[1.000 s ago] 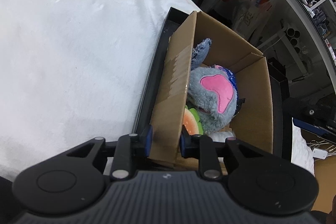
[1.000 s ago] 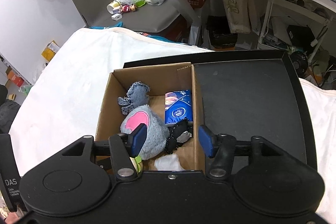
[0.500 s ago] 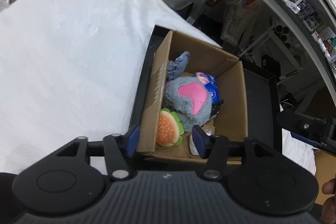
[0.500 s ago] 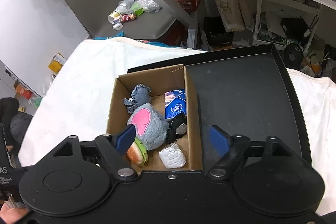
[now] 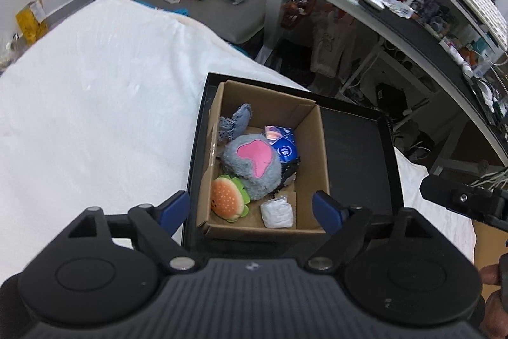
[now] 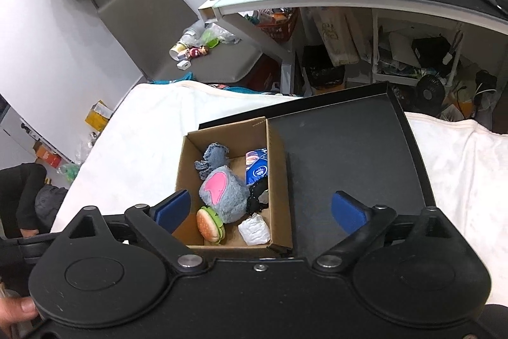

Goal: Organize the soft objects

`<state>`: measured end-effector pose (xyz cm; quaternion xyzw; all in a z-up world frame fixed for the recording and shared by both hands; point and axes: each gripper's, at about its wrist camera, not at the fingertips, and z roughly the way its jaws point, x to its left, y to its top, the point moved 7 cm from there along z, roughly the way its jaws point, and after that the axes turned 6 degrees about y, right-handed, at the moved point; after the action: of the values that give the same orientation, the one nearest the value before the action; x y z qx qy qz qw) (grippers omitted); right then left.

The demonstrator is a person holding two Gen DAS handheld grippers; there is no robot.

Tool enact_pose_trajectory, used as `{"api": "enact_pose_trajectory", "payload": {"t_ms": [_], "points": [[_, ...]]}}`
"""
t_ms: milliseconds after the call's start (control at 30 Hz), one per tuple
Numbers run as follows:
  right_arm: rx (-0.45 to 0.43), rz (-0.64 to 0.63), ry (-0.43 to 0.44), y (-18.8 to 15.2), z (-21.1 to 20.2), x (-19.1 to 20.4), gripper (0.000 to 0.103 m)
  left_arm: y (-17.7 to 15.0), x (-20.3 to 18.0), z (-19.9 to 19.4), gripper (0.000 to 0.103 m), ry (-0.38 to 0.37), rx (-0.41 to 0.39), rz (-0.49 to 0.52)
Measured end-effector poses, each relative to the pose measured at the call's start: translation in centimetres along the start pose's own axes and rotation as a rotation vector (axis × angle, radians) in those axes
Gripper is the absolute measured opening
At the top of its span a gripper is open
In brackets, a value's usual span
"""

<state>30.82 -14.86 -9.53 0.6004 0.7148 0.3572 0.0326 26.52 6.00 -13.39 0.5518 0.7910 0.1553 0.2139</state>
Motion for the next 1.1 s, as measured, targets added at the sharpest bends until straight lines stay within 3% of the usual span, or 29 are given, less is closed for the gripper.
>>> {"api": "enact_pose_trajectory", "payload": {"t_ms": [167,633,1100], "points": [[-0.018,-0.006,0.015,-0.1,-1.8,0.2,0.103,-0.1,-0.6,-2.3,0.088,0.013,-0.028,0.025],[-0.108,-0.041,0.042,0.5,-7.8,1.3,0.103,0.1,-2.1,-8.9,0.101,0.042,-0.118,0.079],[-0.165,-0.075,0.045,-0.3,-12.4,1.9,0.103,-1.6,-3.0,-13.8,0.103,0.049,-0.207,0.122]]}}
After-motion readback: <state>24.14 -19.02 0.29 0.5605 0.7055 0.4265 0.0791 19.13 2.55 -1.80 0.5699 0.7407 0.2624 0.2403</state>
